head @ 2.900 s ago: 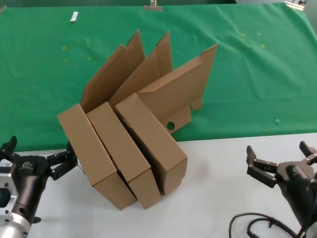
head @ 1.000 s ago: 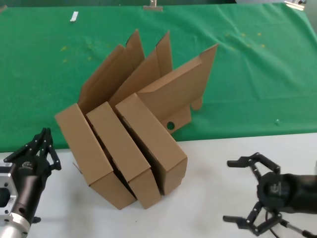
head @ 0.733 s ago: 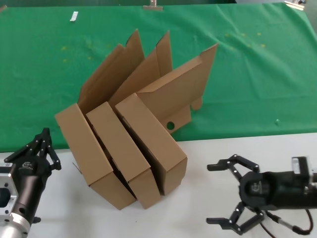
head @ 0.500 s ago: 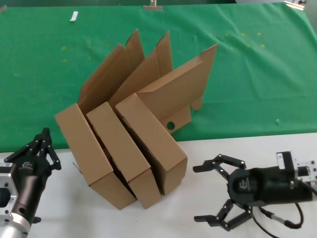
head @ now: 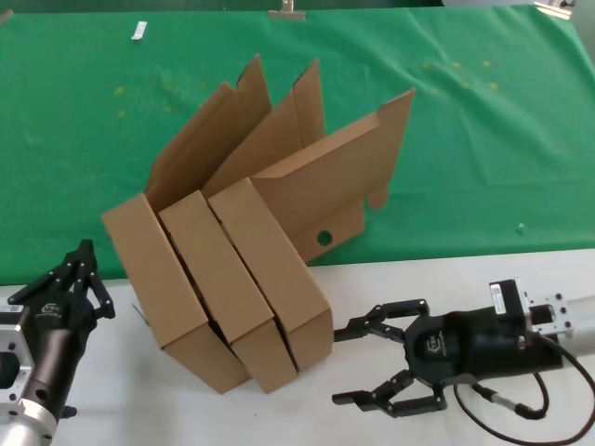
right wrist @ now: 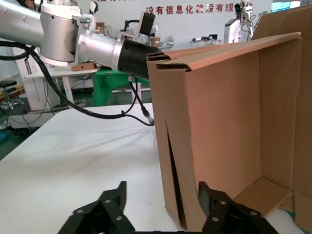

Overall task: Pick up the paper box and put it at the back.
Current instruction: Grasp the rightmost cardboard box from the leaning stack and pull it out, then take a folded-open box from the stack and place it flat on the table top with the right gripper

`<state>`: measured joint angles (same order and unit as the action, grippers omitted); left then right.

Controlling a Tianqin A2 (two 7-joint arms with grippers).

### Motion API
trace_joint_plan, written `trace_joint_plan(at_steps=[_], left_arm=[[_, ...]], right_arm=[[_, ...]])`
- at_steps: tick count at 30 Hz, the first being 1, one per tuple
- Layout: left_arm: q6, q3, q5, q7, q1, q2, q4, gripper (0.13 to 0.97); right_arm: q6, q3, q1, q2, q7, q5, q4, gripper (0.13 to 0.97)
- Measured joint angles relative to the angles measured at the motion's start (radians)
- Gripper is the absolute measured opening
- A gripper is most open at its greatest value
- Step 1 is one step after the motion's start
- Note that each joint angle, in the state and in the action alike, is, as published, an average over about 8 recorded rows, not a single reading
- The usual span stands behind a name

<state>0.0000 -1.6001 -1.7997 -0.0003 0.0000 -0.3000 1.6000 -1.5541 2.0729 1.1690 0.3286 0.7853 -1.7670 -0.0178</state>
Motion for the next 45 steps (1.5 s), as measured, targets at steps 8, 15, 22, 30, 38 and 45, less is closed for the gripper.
trace_joint_plan(at_steps=[8, 15, 22, 30, 38, 45], left_arm=[[0.000, 0.000, 0.000, 0.000, 0.000, 0.000, 0.000, 0.145], [0.000, 0.000, 0.000, 0.000, 0.000, 0.000, 0.000, 0.144], [0.000, 0.000, 0.000, 0.000, 0.000, 0.000, 0.000, 0.144], [0.000, 0.000, 0.000, 0.000, 0.000, 0.000, 0.000, 0.144], [0.000, 0.000, 0.000, 0.000, 0.000, 0.000, 0.000, 0.144], [0.000, 0.000, 0.000, 0.000, 0.000, 0.000, 0.000, 0.144]], right_arm=[[0.010, -0.042, 0.011, -0.007, 0.010, 0.056, 0.002, 0.489], [0.031, -0.078, 0.006, -0.016, 0.021, 0.089, 0.002, 0.347], [0.076, -0.114, -0.007, -0.035, 0.031, 0.106, 0.004, 0.230], [0.117, -0.156, -0.017, -0.057, 0.039, 0.112, 0.005, 0.171], [0.110, -0.189, -0.019, -0.062, 0.039, 0.118, 0.005, 0.160], [0.086, -0.209, 0.001, -0.023, 0.022, 0.124, 0.004, 0.154]])
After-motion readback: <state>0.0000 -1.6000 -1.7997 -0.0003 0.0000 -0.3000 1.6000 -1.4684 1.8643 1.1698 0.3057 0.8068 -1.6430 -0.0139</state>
